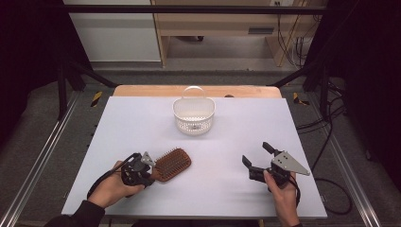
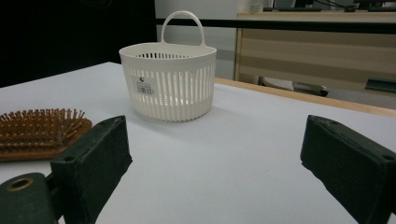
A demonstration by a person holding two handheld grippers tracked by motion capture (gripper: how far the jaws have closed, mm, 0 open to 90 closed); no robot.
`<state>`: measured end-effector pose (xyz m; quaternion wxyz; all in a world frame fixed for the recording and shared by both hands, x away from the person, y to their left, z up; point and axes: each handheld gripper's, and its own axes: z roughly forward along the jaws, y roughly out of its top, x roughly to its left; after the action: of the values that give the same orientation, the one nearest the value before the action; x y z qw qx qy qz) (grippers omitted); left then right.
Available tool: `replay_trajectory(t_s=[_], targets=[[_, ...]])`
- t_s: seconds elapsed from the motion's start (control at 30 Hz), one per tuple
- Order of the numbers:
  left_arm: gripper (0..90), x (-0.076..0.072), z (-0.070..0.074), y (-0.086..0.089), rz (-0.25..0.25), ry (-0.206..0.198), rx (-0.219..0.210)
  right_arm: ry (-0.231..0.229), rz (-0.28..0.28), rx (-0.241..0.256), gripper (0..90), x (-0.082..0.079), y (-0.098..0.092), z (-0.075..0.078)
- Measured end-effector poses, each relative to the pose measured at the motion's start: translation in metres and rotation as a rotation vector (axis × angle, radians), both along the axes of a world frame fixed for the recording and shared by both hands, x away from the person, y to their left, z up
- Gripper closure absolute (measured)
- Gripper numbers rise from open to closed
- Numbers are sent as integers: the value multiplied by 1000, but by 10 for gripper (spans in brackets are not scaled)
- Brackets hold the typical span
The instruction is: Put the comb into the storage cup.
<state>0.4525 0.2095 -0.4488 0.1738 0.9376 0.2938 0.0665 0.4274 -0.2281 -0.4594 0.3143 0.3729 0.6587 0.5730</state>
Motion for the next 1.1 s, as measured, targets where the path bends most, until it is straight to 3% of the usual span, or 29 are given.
replay_trajectory(t_s=[0.53, 0.83, 0.97, 1.1], targets=[[722, -5, -1, -2, 12, -28, 9, 2, 0, -2, 81, 0, 0, 0], [724, -9, -2, 4, 20, -54, -47, 10, 6, -1, 80, 1, 1, -1], [723, -14, 2, 7, 27, -103, -80, 9, 6, -1, 79, 1, 1, -1], [723, -17, 7, 7, 50, -181, -129, 9, 9, 1, 78, 0, 2, -1]])
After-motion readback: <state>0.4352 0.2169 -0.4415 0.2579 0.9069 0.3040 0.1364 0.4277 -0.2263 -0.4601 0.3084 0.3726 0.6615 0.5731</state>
